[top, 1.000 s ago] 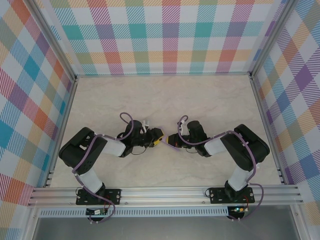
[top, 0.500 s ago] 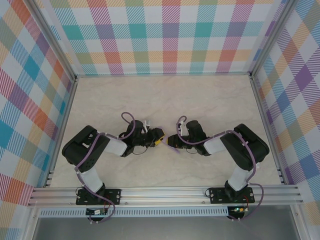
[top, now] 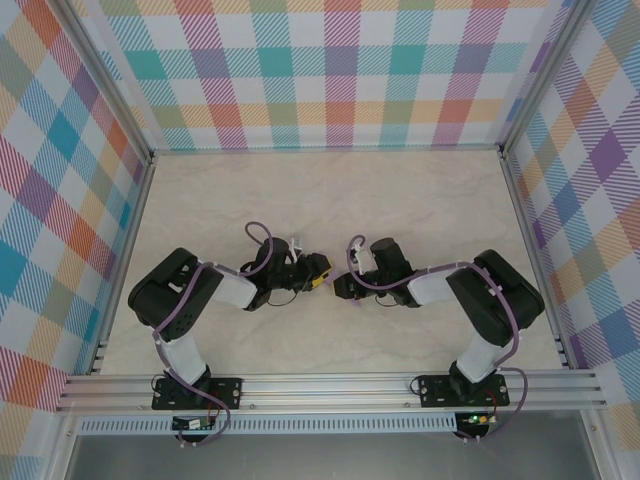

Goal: Fold a paper plane with a square sheet of paper (pick it up from the middle)
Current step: Fold the wing for the fifth time at the center of the table.

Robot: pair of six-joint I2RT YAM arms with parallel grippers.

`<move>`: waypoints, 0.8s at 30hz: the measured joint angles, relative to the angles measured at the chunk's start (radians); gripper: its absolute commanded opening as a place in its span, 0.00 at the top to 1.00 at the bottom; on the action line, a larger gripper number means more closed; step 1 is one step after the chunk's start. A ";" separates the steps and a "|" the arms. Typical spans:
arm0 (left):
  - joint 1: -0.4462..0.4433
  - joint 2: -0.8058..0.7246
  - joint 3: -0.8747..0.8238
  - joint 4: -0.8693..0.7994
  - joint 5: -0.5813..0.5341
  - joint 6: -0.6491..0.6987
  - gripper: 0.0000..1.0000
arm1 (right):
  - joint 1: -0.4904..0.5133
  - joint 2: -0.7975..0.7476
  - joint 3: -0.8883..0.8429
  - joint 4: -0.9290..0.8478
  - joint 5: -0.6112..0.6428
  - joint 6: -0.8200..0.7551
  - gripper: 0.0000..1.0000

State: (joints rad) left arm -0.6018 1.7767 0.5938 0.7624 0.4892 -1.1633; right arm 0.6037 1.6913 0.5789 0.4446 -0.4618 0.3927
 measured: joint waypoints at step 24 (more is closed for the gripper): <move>0.000 0.003 0.010 -0.001 0.000 0.000 0.60 | 0.000 -0.016 0.053 -0.106 0.003 -0.192 0.95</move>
State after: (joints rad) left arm -0.6018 1.7802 0.6033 0.7612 0.4892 -1.1629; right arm 0.6037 1.6749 0.6315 0.3382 -0.4591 0.2012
